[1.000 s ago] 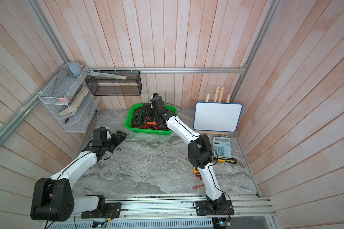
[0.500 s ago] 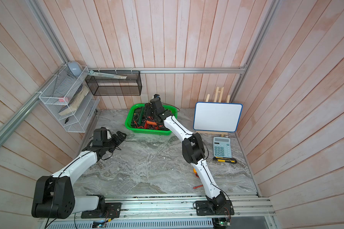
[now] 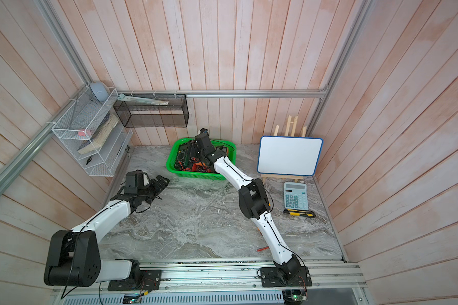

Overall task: Put the multimeter into the basket
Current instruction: Place the multimeter in the basket.

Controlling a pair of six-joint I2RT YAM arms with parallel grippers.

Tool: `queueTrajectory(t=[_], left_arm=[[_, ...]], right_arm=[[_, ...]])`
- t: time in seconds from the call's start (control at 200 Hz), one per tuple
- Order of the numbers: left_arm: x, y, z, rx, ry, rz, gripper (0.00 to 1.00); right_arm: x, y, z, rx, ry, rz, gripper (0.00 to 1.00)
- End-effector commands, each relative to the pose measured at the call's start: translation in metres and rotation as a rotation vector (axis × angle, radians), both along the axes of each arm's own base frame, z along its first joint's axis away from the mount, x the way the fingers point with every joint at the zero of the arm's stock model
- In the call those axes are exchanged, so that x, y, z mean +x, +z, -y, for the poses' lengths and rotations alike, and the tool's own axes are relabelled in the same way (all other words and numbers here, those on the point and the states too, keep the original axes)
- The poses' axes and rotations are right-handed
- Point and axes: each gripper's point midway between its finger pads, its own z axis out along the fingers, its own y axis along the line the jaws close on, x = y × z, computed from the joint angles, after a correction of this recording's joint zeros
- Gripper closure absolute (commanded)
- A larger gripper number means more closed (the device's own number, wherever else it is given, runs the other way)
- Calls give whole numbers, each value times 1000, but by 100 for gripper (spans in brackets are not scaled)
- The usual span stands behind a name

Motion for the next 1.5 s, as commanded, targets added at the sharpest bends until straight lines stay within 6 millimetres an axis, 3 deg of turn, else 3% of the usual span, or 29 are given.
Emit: queueTrajectory(t=[0.0,0.265,0.555,0.74,1.035,1.27,1.495], left_arm=[[7,5,1,-2,-17,28,0],[6,3,1,-7,-19,23,0],[7,6,4,-23,-26,28,1],[8,13,5,-29,-31,42,0],[10,28,7,-33,-44,80,0],[9,38,13,-31,-67,108,0],[5,49,33,12,-118,134,0]], right_arm=[[-3,-5,-18,32,19,4,51],[-2,-23,-21,38,5,-30,40],[-1,-17,-15,21,-16,-27,2],[-5,-4,-14,22,-4,-16,2],[-28,39,-6,6,31,38,2],[-60,58,31,-43,15,65,2],[-100,41,94,-80,-53,34,2]])
